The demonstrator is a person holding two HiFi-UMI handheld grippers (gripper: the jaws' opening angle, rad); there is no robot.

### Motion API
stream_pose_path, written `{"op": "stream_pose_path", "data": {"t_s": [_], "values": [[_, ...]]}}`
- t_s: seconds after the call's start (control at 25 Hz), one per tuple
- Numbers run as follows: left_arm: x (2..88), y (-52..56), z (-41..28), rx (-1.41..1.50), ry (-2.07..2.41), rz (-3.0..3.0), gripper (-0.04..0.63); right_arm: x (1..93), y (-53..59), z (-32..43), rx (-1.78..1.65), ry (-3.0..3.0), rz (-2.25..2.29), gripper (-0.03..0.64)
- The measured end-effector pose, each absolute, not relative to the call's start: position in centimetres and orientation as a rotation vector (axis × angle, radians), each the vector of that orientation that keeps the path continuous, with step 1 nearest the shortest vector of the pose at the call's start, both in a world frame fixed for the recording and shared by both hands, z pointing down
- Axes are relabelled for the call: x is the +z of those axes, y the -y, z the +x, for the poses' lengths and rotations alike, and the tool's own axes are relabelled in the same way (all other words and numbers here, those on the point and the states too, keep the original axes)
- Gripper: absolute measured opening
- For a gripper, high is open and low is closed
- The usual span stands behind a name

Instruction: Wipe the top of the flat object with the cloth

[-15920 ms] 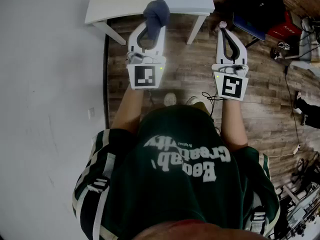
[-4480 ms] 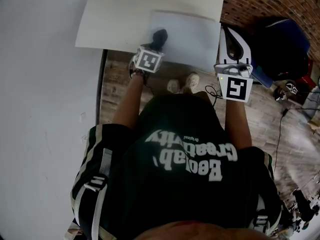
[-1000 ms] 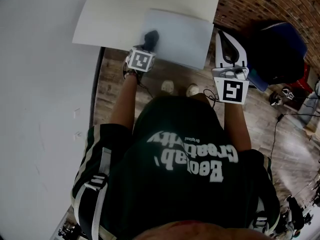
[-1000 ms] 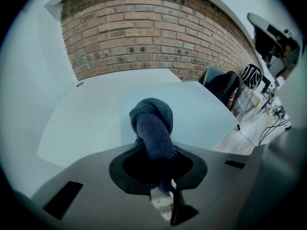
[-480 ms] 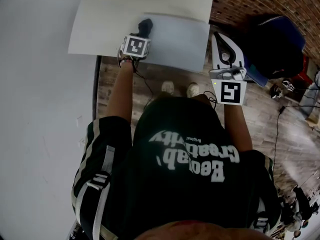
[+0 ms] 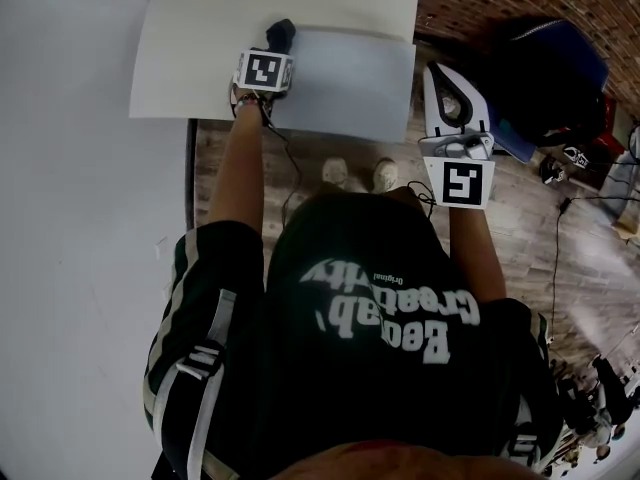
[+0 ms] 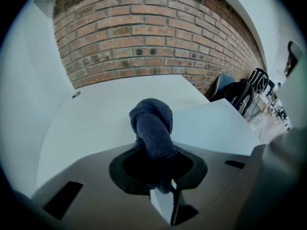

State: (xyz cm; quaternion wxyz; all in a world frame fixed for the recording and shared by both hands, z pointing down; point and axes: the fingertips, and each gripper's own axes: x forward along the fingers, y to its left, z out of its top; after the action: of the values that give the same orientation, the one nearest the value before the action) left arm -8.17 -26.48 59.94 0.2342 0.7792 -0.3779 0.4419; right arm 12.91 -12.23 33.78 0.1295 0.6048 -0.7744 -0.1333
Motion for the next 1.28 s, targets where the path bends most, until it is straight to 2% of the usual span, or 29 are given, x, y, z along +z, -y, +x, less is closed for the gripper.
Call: {"op": "stream_pose_path", "data": {"t_s": [0.32,1.28], "values": [[58.7,27.1,-4.6,1.19,1.01,2.248,0.074,34.0,12.0,13.6,-0.382,2.214,1.786,-0.009],[57.7,19.3,17.6,1.205,0.549,2.507,0.074,34.3,7.1,21.3,-0.335,2.026,1.94,-0.009]]}}
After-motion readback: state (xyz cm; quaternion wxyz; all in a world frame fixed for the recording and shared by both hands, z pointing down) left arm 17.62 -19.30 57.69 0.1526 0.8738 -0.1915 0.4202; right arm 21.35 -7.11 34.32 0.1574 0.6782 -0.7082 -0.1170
